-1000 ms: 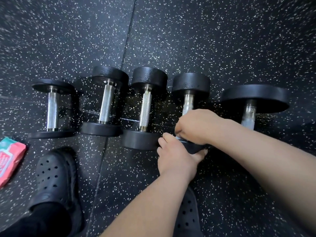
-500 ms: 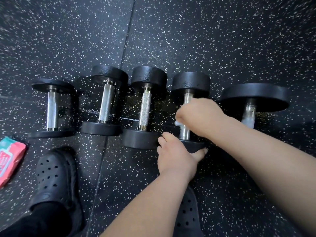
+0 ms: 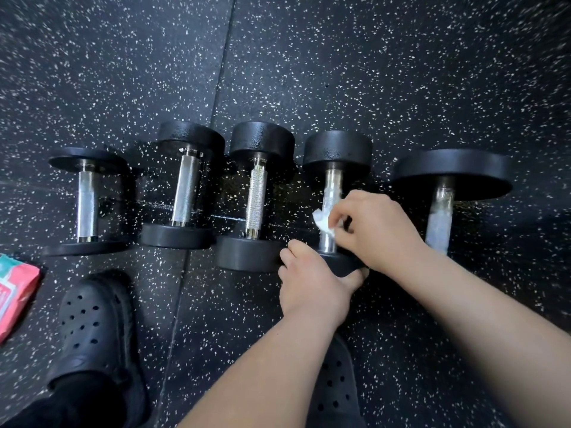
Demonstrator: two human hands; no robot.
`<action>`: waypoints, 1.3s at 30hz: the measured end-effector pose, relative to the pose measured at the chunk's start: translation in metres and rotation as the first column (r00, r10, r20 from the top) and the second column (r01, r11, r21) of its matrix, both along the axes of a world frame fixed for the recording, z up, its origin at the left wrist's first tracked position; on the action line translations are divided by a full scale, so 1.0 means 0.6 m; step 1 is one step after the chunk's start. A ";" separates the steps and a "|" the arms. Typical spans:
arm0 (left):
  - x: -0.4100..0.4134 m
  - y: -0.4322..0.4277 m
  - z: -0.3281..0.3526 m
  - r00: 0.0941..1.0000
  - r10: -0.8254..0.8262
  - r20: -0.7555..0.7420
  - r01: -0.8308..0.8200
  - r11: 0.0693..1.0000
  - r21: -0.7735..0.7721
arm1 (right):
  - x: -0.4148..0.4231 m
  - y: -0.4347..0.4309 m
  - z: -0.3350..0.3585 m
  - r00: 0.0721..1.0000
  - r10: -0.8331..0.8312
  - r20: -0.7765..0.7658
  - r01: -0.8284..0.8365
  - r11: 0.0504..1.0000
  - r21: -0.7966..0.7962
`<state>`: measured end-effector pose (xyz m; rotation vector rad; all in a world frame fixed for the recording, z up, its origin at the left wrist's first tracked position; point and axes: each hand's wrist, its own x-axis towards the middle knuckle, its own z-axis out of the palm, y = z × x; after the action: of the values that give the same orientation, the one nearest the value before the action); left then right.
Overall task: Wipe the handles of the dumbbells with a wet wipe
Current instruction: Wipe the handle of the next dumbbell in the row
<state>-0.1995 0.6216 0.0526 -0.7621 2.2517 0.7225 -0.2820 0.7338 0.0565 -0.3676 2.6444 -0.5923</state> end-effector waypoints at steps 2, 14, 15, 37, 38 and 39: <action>0.000 0.001 -0.001 1.000 0.003 0.000 -0.003 1.000 -0.007 | -0.005 -0.001 -0.002 0.983 -0.182 -0.008 0.181 0.980 -0.081; 0.001 -0.001 0.000 1.000 -0.014 -0.002 0.014 1.000 -0.011 | -0.037 0.007 -0.013 0.868 -0.436 0.238 0.455 0.890 -0.030; 0.000 -0.003 0.000 1.000 -0.015 -0.001 0.015 1.000 -0.010 | -0.040 0.005 -0.021 0.846 -0.478 0.236 0.503 0.863 -0.054; -0.006 -0.009 0.082 0.998 -0.063 0.004 0.063 0.998 -0.022 | 0.023 0.023 0.086 0.877 -0.378 0.297 0.419 0.904 -0.088; -0.012 -0.011 0.089 0.997 -0.076 -0.015 0.075 0.996 -0.040 | 0.021 0.026 0.092 0.878 -0.384 0.285 0.426 0.899 -0.103; -0.018 -0.013 0.102 0.995 -0.088 -0.040 0.087 0.995 -0.044 | 0.019 0.030 0.105 0.879 -0.391 0.274 0.434 0.893 -0.118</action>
<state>-0.2104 0.6137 0.1140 -0.6692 2.3294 0.6573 -0.2709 0.7517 0.1197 0.2266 2.4415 -0.9444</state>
